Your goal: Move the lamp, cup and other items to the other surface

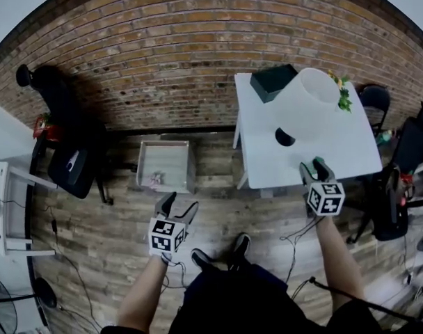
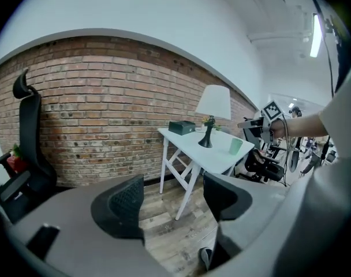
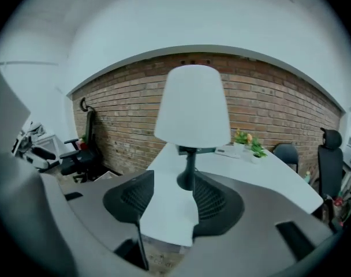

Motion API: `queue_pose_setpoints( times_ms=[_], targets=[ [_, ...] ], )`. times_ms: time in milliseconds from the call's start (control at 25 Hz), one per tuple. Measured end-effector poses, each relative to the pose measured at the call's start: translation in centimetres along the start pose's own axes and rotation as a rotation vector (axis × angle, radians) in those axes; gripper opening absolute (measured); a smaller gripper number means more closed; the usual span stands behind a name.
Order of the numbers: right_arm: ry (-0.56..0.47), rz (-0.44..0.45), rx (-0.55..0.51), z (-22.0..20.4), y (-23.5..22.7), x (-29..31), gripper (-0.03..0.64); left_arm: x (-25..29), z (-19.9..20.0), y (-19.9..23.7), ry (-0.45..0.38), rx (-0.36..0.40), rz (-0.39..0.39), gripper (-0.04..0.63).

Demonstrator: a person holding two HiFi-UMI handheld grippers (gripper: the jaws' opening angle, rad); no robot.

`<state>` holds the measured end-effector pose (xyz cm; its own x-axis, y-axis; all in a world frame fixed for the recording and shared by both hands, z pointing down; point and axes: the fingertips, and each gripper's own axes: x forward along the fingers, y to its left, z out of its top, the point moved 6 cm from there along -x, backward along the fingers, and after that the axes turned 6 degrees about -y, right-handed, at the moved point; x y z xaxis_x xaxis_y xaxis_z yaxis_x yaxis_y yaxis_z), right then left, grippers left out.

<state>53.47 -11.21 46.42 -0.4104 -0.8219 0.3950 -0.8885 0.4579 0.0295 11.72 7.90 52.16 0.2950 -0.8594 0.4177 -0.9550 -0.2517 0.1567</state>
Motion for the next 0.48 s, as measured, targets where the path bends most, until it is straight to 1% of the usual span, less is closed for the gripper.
queue_pose_setpoints(
  times_ms=[120, 240, 360, 400, 480],
  targets=[
    [0.001, 0.112, -0.081, -0.1, 7.3, 0.9, 0.201, -3.1, -0.5, 2.4, -0.022, -0.015, 0.051, 0.304],
    [-0.005, 0.193, -0.106, 0.0, 14.5, 2.1, 0.172, -6.3, -0.6, 5.1, -0.053, -0.023, 0.099, 0.272],
    [-0.028, 0.263, -0.131, 0.1, 21.2, 3.1, 0.135, -9.7, -0.7, 7.6, -0.083, -0.035, 0.154, 0.193],
    [-0.037, 0.286, -0.142, 0.2, 23.4, 3.3, 0.133, -10.9, -0.9, 8.5, -0.093, -0.040, 0.175, 0.172],
    [-0.049, 0.327, -0.160, 0.4, 27.7, 3.6, 0.122, -13.4, -1.4, 10.4, -0.111, -0.048, 0.214, 0.144]
  ],
)
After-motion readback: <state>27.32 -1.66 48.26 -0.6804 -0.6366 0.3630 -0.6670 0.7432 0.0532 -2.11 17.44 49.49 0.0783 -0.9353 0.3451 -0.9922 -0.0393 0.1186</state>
